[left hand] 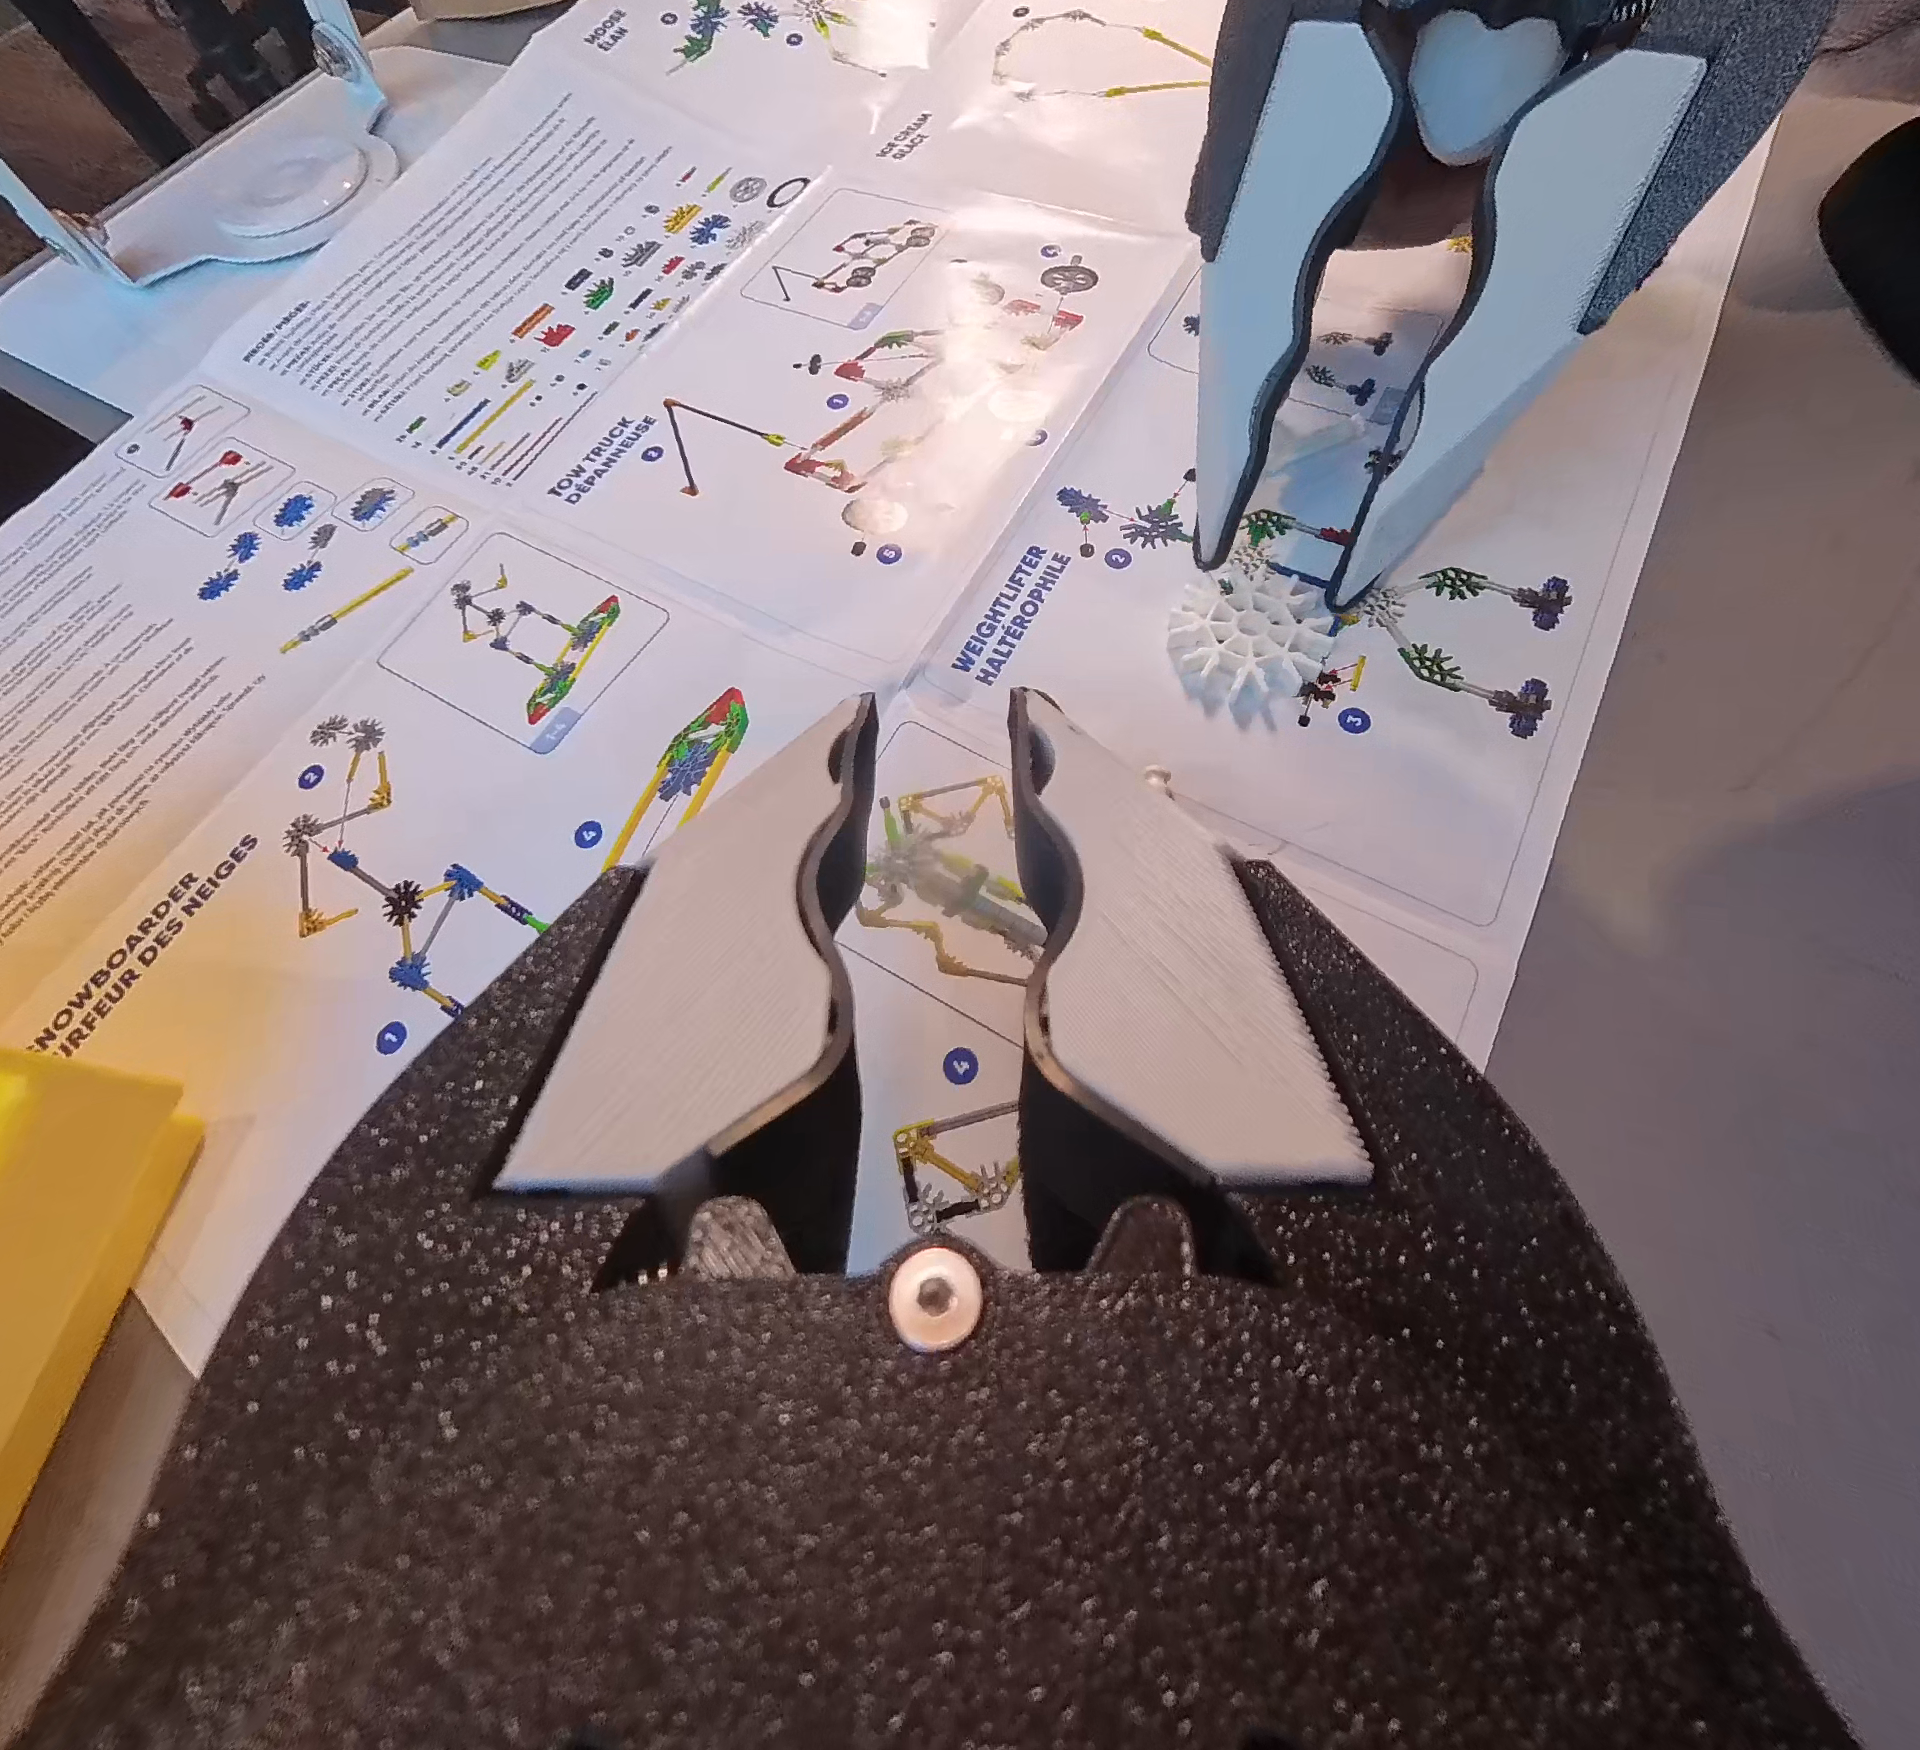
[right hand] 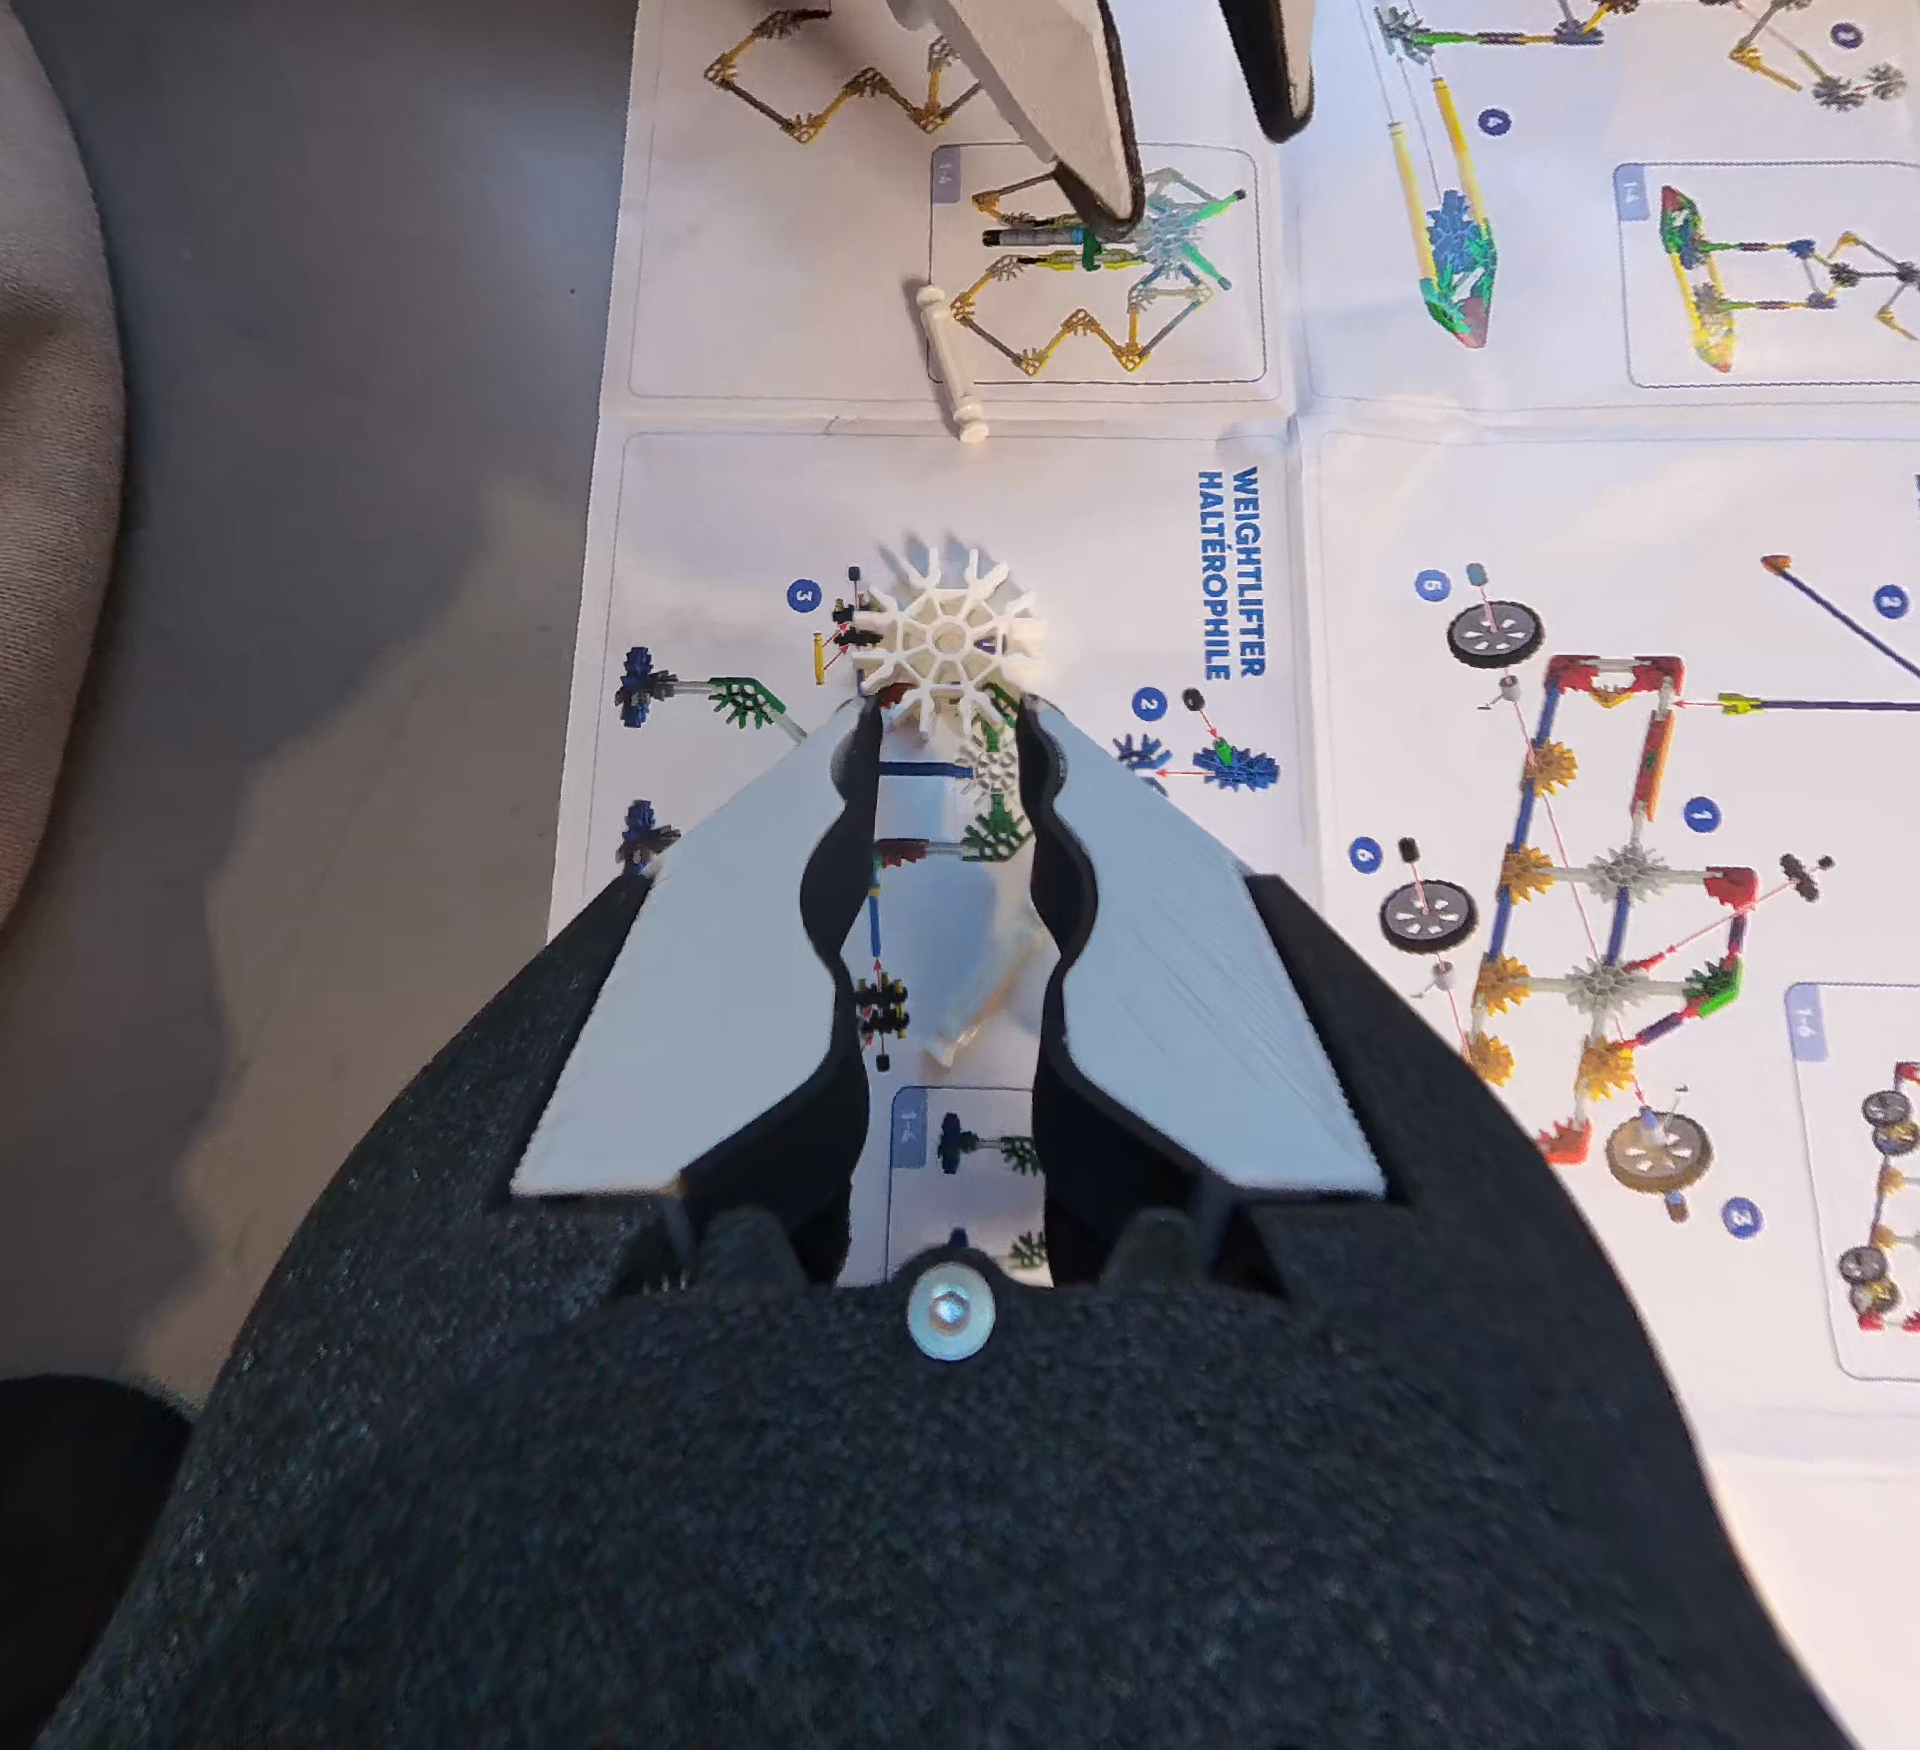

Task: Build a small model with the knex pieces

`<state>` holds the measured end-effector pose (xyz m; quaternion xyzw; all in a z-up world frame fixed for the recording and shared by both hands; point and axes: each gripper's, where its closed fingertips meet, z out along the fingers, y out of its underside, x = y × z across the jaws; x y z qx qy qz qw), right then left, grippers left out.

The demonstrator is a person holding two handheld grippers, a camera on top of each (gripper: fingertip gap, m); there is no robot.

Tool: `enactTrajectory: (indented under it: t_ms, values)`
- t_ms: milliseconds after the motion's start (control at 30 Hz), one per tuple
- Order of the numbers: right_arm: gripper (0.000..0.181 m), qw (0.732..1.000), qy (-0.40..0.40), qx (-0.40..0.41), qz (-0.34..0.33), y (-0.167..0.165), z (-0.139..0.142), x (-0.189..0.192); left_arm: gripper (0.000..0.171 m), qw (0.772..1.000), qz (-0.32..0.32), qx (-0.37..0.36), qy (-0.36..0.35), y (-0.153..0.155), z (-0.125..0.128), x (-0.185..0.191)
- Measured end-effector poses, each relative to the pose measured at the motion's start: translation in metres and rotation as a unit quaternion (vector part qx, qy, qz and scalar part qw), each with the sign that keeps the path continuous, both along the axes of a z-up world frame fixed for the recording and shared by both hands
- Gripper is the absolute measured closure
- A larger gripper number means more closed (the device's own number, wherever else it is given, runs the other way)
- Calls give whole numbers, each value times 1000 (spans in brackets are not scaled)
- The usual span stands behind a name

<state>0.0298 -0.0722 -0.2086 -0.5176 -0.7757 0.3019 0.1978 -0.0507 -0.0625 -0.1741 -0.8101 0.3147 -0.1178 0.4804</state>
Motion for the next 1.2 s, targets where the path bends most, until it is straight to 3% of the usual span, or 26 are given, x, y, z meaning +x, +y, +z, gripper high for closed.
enactTrajectory:
  t_ms: [133, 267, 400, 533, 667, 800, 967, 1200]
  values:
    - [158, 1000, 13, -11, -8, 5, 8, 4, 148, 1000, -8, 0, 13, -2, -2, 2]
    - [158, 987, 97, -16, -126, 55, 36, -6, 148, 1000, -9, -5, 18, -2, -4, 2]
    - [176, 962, 104, -4, -251, 113, 26, -8, 148, 1000, -12, -5, 22, -3, -5, 4]
    - [181, 953, 83, 0, -292, 131, 14, -16, 148, 999, -18, -7, 29, -4, -7, 7]
    - [181, 953, 63, 22, -296, 131, 6, -18, 146, 999, -28, -10, 29, -6, -8, 10]
    - [180, 960, 75, 10, -271, 122, 15, -14, 145, 999, -41, -16, 23, -10, -8, 14]
    - [167, 982, 47, -29, -182, 77, 23, 23, 139, 996, -75, -48, 16, -20, -10, 33]
    - [167, 990, -8, -2, -140, 28, 6, 42, 130, 989, -110, -88, 46, -23, -22, 57]
